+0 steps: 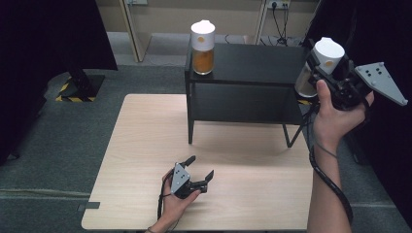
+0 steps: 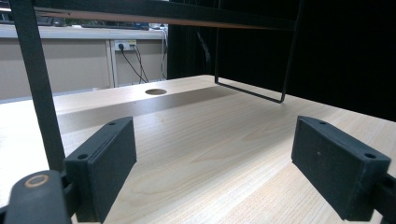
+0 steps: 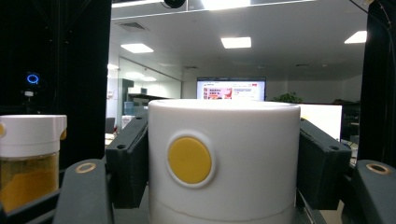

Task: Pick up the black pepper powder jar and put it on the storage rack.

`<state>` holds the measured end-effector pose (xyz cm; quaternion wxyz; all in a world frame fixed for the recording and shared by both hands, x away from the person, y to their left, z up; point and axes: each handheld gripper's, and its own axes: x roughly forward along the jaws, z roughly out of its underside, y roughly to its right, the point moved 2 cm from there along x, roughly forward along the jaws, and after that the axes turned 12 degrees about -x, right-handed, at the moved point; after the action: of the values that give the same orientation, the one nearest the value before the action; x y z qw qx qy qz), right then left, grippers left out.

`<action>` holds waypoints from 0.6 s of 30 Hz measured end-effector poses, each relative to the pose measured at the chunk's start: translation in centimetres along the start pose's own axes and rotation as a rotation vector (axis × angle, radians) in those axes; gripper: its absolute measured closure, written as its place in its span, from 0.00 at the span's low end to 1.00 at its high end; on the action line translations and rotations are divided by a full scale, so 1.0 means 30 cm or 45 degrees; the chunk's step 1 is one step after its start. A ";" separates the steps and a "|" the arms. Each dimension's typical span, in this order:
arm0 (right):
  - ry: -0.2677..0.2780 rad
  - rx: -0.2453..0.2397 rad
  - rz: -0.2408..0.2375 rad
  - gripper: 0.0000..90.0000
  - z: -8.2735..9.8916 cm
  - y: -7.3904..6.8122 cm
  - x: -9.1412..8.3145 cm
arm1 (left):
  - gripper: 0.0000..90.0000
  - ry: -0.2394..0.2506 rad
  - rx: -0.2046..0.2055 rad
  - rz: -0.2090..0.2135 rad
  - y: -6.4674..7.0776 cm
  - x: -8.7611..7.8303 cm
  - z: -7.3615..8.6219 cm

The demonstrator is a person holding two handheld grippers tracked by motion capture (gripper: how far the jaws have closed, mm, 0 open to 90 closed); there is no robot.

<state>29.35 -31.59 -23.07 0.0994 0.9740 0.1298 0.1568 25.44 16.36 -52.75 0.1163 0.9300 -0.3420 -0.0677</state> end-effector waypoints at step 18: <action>-0.034 0.015 0.036 0.34 -0.002 0.027 0.149 | 0.15 -0.004 -0.003 0.004 -0.002 0.001 -0.002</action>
<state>33.60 -31.07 -21.56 0.0930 0.9784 0.1156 0.1442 25.51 16.40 -52.73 0.1171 0.9292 -0.3436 -0.0694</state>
